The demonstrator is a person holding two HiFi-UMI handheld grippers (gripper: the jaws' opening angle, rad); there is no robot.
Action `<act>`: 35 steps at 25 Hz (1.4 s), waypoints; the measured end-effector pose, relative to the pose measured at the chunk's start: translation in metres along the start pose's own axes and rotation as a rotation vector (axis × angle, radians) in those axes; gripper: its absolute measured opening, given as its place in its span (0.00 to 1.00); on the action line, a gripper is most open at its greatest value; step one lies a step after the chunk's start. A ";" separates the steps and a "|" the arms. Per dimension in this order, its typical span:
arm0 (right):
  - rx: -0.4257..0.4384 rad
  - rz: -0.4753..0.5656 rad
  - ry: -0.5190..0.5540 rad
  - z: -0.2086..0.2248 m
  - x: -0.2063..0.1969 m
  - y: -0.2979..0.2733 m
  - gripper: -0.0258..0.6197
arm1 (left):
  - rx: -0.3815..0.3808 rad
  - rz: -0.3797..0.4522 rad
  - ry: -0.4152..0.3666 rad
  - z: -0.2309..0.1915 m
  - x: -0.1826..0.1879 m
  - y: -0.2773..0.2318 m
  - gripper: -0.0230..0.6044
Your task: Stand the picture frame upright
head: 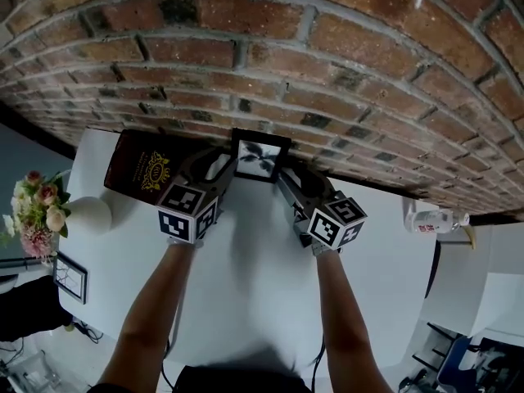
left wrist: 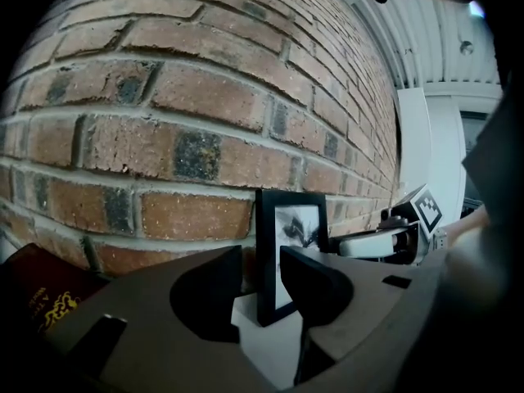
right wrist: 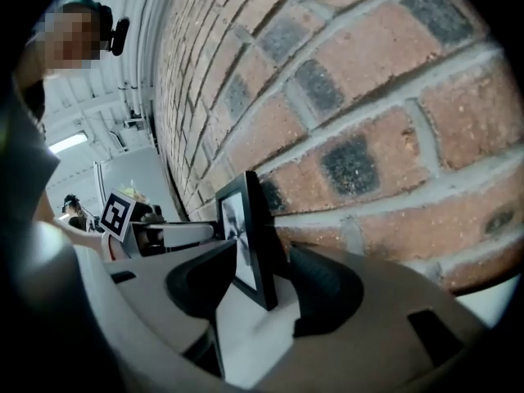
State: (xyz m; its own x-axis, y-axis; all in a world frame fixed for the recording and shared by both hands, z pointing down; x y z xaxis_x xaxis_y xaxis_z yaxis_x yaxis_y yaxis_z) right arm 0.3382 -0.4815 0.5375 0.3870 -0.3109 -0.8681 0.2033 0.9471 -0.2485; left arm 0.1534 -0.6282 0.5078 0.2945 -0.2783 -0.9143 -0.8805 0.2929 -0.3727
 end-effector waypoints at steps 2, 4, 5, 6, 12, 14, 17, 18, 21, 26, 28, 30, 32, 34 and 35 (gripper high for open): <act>-0.016 -0.008 0.005 -0.002 0.000 0.007 0.36 | 0.016 -0.001 0.007 0.000 0.000 0.006 0.29; -0.032 -0.013 0.013 -0.005 0.000 0.013 0.36 | 0.023 -0.001 0.015 0.001 0.000 0.011 0.29; -0.036 -0.013 0.020 -0.007 0.001 0.016 0.36 | 0.024 0.000 0.018 0.002 0.001 0.014 0.29; -0.038 -0.011 0.029 -0.010 0.003 0.019 0.36 | 0.025 0.003 0.019 0.003 0.001 0.018 0.28; -0.011 -0.002 0.098 -0.038 0.012 0.037 0.24 | 0.024 0.044 0.020 0.015 0.009 0.042 0.09; 0.000 0.008 0.114 -0.048 0.016 0.042 0.18 | 0.019 0.060 0.020 0.020 0.011 0.051 0.05; 0.007 0.017 0.162 -0.065 0.020 0.050 0.12 | 0.005 0.078 0.010 0.030 0.012 0.064 0.04; 0.007 0.019 0.181 -0.070 0.021 0.053 0.09 | -0.003 0.080 0.005 0.033 0.012 0.068 0.04; 0.011 0.023 0.215 -0.086 0.024 0.065 0.05 | -0.023 0.085 -0.004 0.043 0.011 0.083 0.04; 0.033 0.034 0.248 -0.110 0.033 0.086 0.04 | -0.022 0.112 -0.012 0.055 0.016 0.114 0.04; 0.042 0.040 0.247 -0.121 0.034 0.096 0.04 | -0.020 0.124 -0.017 0.062 0.018 0.129 0.04; 0.053 0.042 0.251 -0.132 0.036 0.106 0.04 | -0.019 0.138 -0.019 0.070 0.019 0.143 0.04; 0.061 0.042 0.263 -0.142 0.036 0.116 0.04 | -0.018 0.151 -0.020 0.078 0.019 0.157 0.04; 0.068 0.046 0.273 -0.152 0.036 0.127 0.04 | -0.016 0.161 -0.021 0.086 0.019 0.172 0.04; 0.072 0.051 0.275 -0.157 0.037 0.133 0.04 | -0.015 0.167 -0.020 0.091 0.018 0.179 0.04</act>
State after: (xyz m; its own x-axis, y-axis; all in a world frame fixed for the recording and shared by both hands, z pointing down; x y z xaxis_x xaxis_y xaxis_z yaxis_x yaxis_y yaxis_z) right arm 0.2378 -0.3546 0.4051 0.1423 -0.2203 -0.9650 0.2573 0.9496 -0.1788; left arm 0.0346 -0.4980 0.4099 0.1512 -0.2083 -0.9663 -0.9232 0.3195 -0.2134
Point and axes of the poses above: the fingertips, and each gripper's own axes: y backward along the fingers, z to its right, x out of its top, the point moved 9 cm from there along y, backward along the fingers, and after that the axes turned 1 degree about x, right-handed, at the moved point
